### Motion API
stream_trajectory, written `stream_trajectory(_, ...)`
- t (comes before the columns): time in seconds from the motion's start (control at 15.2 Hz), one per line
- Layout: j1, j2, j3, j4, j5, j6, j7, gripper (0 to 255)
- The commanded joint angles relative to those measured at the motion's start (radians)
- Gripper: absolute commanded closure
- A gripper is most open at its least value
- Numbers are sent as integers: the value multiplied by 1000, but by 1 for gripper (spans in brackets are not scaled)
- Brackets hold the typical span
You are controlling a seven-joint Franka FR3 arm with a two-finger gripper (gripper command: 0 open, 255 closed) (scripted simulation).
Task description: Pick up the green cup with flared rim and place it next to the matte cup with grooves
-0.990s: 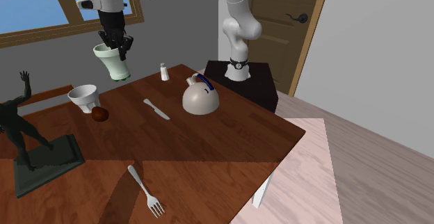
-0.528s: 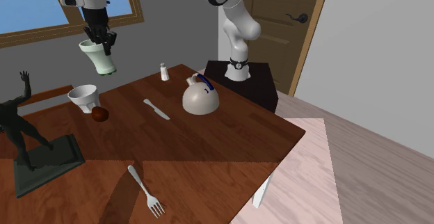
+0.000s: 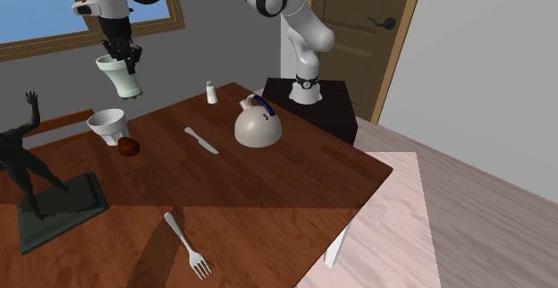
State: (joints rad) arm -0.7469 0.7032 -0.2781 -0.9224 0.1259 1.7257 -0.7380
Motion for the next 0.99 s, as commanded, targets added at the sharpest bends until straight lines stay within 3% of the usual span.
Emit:
stream_trajectory(0.0, 6, -12, -1, -46, -2, 34, -1, 255)
stream_trajectory(0.92, 29, -26, 1, -260, -1, 232, -4, 255)
